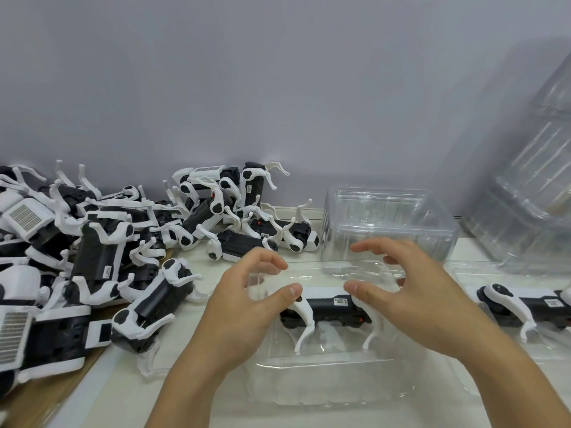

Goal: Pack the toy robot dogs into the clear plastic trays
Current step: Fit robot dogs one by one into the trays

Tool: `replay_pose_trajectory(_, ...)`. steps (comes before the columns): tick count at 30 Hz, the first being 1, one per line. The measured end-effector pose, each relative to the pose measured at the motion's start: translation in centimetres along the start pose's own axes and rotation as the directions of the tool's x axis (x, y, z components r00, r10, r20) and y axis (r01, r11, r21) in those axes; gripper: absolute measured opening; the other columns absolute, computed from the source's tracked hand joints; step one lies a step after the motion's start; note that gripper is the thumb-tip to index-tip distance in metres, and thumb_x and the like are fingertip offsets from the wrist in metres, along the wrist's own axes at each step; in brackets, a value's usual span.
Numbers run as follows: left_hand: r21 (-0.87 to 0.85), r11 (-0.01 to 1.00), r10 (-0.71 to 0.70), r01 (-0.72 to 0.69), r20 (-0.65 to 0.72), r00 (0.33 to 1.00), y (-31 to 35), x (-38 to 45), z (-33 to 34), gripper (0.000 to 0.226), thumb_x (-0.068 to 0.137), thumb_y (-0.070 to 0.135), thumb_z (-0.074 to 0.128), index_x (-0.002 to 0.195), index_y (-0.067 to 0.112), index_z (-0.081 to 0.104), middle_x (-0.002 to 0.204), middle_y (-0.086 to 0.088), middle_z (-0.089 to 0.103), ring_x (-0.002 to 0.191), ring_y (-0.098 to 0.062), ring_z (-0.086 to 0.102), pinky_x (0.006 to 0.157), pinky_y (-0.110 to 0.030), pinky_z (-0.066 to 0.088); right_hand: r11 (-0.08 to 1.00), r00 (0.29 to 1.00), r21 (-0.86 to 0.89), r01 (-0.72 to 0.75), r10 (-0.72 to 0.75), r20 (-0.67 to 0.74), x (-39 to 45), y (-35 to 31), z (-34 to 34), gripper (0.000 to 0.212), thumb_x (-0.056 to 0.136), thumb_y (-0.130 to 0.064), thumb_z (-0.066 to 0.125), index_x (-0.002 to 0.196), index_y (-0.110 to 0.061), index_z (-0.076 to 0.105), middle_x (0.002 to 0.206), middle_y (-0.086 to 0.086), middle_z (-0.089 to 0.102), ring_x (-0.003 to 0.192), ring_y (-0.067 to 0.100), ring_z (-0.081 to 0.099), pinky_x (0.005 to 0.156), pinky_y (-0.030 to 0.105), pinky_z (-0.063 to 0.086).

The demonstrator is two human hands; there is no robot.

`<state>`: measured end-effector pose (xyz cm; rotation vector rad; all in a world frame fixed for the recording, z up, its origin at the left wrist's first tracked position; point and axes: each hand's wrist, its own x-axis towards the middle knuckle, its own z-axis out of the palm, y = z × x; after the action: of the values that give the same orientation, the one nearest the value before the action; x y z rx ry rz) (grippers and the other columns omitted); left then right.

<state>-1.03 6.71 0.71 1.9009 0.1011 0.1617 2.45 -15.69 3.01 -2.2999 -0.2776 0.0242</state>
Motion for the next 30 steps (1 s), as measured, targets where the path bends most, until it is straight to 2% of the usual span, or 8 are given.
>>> replay_pose_trajectory(4,-0.017,0.992,0.127,-0.127,-0.020,0.992,0.6,-0.2,-0.2,0.047,0.070,0.040,0.083,0.110,0.046,0.059,0.112,0.021,0.065,0.113,0.005,0.057,0.093,-0.020,0.040,1.000,1.000,-0.002,0.015,-0.015,0.027,0.1,-0.3,0.9,0.067,0.065,-0.066,0.072,0.126,-0.061,0.044,0.125,-0.029,0.040,0.120,-0.001,0.039,0.097,0.025,0.034)
replay_pose_trajectory(10,0.058,0.989,0.141,-0.138,-0.037,0.989,0.7,-0.2,-0.3,0.038,0.076,0.031,0.083,0.108,0.043,0.067,0.110,0.024,0.067,0.110,0.012,0.055,0.080,0.004,0.034,0.999,1.000,-0.054,0.009,-0.009,-0.009,0.4,-0.2,1.4,0.052,0.066,-0.064,0.075,0.111,-0.060,0.050,0.109,-0.032,0.043,0.112,-0.002,0.043,0.081,0.020,0.033)
replay_pose_trajectory(14,0.128,0.982,0.140,-0.136,-0.024,0.990,0.4,-0.2,-0.2,0.034,0.079,0.034,0.079,0.107,0.045,0.063,0.110,0.027,0.064,0.111,0.014,0.052,0.085,-0.005,0.036,0.999,1.000,-0.035,0.005,-0.006,-0.030,0.5,-0.1,1.9,0.055,0.066,-0.062,0.077,0.115,-0.057,0.053,0.109,-0.028,0.046,0.110,-0.002,0.044,0.077,0.015,0.032)
replay_pose_trajectory(18,0.348,0.920,0.200,-0.180,-0.022,0.979,0.6,-0.2,0.0,0.036,0.081,0.035,0.074,0.106,0.050,0.052,0.118,0.033,0.053,0.116,0.013,0.044,0.088,-0.002,0.030,0.998,1.000,-0.069,0.002,-0.004,-0.025,0.8,0.0,2.5,0.057,0.069,-0.059,0.079,0.120,-0.055,0.054,0.109,-0.024,0.048,0.109,0.000,0.045,0.074,0.013,0.032)
replay_pose_trajectory(23,0.525,0.762,0.323,-0.378,0.198,0.925,2.4,-0.9,0.8,0.042,0.078,0.058,0.068,0.116,0.047,0.053,0.125,0.039,0.038,0.125,0.024,0.019,0.109,-0.015,0.017,0.998,0.999,-0.063,0.005,-0.007,-0.035,1.0,0.3,2.6,0.048,0.078,-0.059,0.070,0.123,-0.047,0.059,0.111,-0.020,0.052,0.110,0.002,0.048,0.078,0.017,0.035)
replay_pose_trajectory(26,0.530,0.760,0.233,-0.376,0.318,0.919,3.2,-1.5,1.7,0.071,0.054,0.088,0.060,0.114,0.049,0.052,0.137,0.038,0.027,0.115,0.036,-0.003,0.115,-0.022,0.008,0.999,0.997,-0.004,0.036,-0.036,-0.073,1.2,0.5,2.5,0.035,0.091,-0.053,0.055,0.121,-0.039,0.066,0.119,-0.017,0.062,0.110,-0.001,0.052,0.081,0.013,0.037)
replay_pose_trajectory(28,0.543,0.770,0.147,-0.335,0.360,0.921,3.4,-1.8,1.9,0.085,0.040,0.092,0.060,0.114,0.051,0.051,0.147,0.037,0.017,0.113,0.036,-0.012,0.119,-0.028,0.005,0.998,0.996,0.041,0.037,-0.034,-0.087,1.4,0.5,2.4,0.031,0.096,-0.049,0.050,0.118,-0.036,0.069,0.119,-0.020,0.064,0.107,-0.007,0.051,0.075,0.003,0.033)
replay_pose_trajectory(30,0.550,0.783,0.074,-0.292,0.382,0.921,3.6,-1.9,1.7,0.087,0.036,0.089,0.067,0.113,0.054,0.048,0.152,0.038,0.003,0.122,0.028,-0.014,0.121,-0.034,0.002,0.997,0.995,0.067,0.036,-0.030,-0.095,1.4,0.5,2.4,0.031,0.098,-0.049,0.049,0.116,-0.036,0.070,0.109,-0.029,0.062,0.098,-0.016,0.050,0.071,-0.001,0.033)
